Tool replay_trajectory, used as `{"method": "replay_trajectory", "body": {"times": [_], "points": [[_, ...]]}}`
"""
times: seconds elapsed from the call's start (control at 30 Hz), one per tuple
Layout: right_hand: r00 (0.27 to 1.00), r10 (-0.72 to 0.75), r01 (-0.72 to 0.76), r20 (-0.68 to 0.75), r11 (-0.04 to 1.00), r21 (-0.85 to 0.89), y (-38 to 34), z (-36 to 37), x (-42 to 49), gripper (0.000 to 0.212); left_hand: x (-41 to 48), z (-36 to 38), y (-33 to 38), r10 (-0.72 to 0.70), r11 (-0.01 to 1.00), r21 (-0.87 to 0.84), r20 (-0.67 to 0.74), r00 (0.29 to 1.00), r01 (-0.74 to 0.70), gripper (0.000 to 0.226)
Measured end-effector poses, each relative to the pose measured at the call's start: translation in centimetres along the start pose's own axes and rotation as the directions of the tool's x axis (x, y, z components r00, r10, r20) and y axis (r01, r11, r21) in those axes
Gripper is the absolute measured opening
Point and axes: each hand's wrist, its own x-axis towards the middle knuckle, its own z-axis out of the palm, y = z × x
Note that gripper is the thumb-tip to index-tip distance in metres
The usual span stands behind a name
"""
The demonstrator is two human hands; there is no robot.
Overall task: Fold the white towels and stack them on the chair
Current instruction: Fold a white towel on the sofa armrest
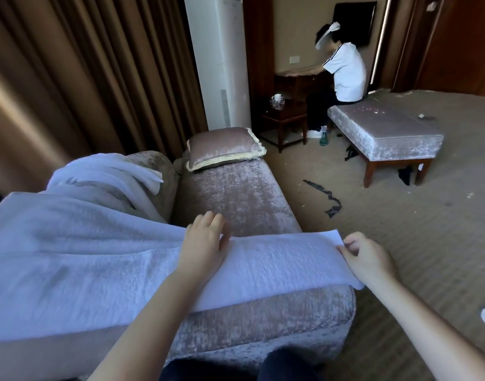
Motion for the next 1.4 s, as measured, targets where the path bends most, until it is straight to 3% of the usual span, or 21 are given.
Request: {"method": "replay_trajectory", "body": {"times": [0.07, 0.13, 0.23, 0.33, 0.47, 0.53, 0.67, 0.8, 0.87, 0.97, 1.03, 1.07, 1.13, 1.2, 1.3, 1.4], "points": [[0.961, -0.160, 0.148, -0.223, 0.986, -0.072, -0.9, -0.3, -1.6, 0.022, -1.0, -1.2, 0.6, 0.057, 0.998, 0.028, -0.099, 0.993, -0.055, 0.021], [0.812, -0.477, 0.479, -0.336, 0.874, -0.083, -2.5, -0.2, -3.4, 0.017, -2.8, -2.4, 0.8, 0.103, 0.995, 0.024, -0.133, 0.986, -0.100, 0.020], [0.651, -0.742, 0.740, -0.158, 0.667, -0.085, -3.2, 1.0, -5.9, 0.024, -6.4, -3.4, -0.7, 0.112, 0.994, 0.032, -0.134, 0.985, -0.109, 0.017], [0.594, -0.794, 0.778, -0.131, 0.608, -0.157, -2.9, 2.3, -7.0, 0.029, -9.1, -3.5, -2.4, 0.045, 0.996, 0.079, -0.007, 0.999, -0.045, 0.040], [0.597, -0.779, 0.751, -0.192, 0.627, -0.207, -3.8, 2.8, -6.6, 0.029, -10.3, -3.2, -2.6, 0.004, 0.987, 0.159, 0.176, 0.984, -0.033, 0.060], [0.601, -0.781, 0.745, -0.171, 0.625, -0.232, -3.6, 2.6, -7.0, 0.032, -10.4, -3.6, -2.4, -0.001, 0.987, 0.157, 0.198, 0.980, -0.030, 0.064], [0.625, -0.768, 0.741, -0.141, 0.641, -0.201, -2.5, 2.0, -8.5, 0.050, -11.1, -4.5, -3.3, 0.028, 0.985, 0.164, 0.183, 0.983, -0.059, 0.066], [0.616, -0.772, 0.749, -0.158, 0.636, -0.187, -2.3, 1.7, -9.3, 0.031, -11.9, -5.7, -5.4, -0.025, 0.991, 0.130, 0.061, 0.998, 0.017, 0.061], [0.606, -0.767, 0.752, -0.212, 0.639, -0.162, -2.0, 1.8, -9.3, 0.034, -12.0, -6.7, -7.1, -0.055, 0.991, 0.121, 0.001, 0.998, 0.055, 0.051], [0.735, -0.634, 0.637, -0.241, 0.768, -0.076, -3.2, 1.1, -7.1, 0.030, -11.0, -7.5, -9.5, -0.134, 0.982, 0.135, 0.032, 0.990, 0.129, 0.050], [0.838, -0.536, 0.534, -0.104, 0.844, -0.044, -5.2, 0.7, -4.6, 0.037, -9.3, -7.5, -10.4, -0.206, 0.974, 0.124, 0.124, 0.971, 0.191, 0.052], [0.854, -0.519, 0.519, 0.021, 0.853, -0.052, -6.3, 0.6, -3.5, 0.040, -8.3, -7.5, -10.8, -0.243, 0.967, 0.125, 0.194, 0.950, 0.222, 0.047], [0.856, -0.447, 0.470, 0.259, 0.882, -0.031, -7.9, 0.9, -1.8, 0.035, -6.4, -7.2, -11.5, -0.264, 0.962, 0.155, 0.303, 0.916, 0.226, 0.035], [0.825, -0.395, 0.438, 0.403, 0.899, -0.017, -9.1, 1.6, -0.7, 0.032, -4.9, -7.5, -11.8, -0.276, 0.958, 0.183, 0.364, 0.890, 0.223, 0.025], [0.843, -0.376, 0.403, 0.385, 0.915, 0.011, -9.7, 2.3, -0.2, 0.016, -4.0, -8.2, -11.8, -0.293, 0.956, 0.101, 0.331, 0.897, 0.275, 0.017], [0.883, -0.378, 0.395, 0.279, 0.919, -0.005, -9.9, 2.5, 0.0, 0.018, -3.9, -8.0, -12.1, -0.323, 0.946, 0.089, 0.276, 0.906, 0.310, 0.016]]}}
